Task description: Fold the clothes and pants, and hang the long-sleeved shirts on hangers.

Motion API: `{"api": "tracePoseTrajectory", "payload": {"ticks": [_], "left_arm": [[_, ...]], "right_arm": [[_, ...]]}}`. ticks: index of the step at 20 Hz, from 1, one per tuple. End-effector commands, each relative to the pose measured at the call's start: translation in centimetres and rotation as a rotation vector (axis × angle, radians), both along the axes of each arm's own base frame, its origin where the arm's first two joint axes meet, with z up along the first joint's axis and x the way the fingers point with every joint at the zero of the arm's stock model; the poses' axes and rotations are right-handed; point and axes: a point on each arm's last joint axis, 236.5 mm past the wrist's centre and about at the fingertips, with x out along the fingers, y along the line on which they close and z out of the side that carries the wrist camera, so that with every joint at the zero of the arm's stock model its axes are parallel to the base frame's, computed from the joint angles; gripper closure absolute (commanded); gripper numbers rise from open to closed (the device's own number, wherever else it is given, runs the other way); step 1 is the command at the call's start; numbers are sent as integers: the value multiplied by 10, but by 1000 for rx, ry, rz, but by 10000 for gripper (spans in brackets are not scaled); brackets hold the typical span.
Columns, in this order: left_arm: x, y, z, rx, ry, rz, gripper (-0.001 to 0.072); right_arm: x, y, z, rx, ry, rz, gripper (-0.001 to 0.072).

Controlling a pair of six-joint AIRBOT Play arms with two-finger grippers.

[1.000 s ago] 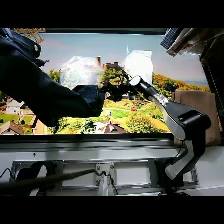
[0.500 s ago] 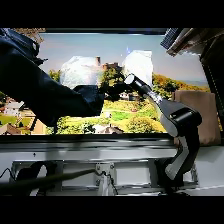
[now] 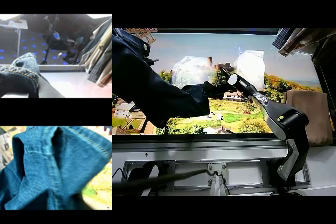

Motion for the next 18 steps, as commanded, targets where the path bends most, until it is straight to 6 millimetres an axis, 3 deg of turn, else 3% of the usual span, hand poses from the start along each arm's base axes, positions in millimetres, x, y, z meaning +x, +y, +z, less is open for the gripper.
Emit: {"api": "tracePoseTrajectory", "payload": {"ticks": [1,4,6,9,11,13,15,17,18], "left_arm": [[0,0,-1,0,2,-1,690],[2,7,-3,30,8,29,691],[2,9,0,32,-5,38,690],[4,16,27,-15,-116,63,690],[2,22,46,-46,-195,86,690],[-1,27,55,-31,-240,107,690],[2,31,53,36,-238,136,690],[15,40,34,105,-179,172,690],[25,45,20,117,-147,184,691]], "right_arm": [[8,3,2,-5,-46,-13,682],[25,-17,9,-28,-86,-40,686],[54,-50,37,-52,-182,-96,686],[95,-120,122,-78,-392,-217,687],[101,-179,195,-146,-568,-277,687],[89,-229,260,-242,-725,-319,687],[60,-269,319,-334,-859,-353,687],[29,-289,359,-410,-951,-362,687],[18,-292,368,-423,-970,-360,687]]}}
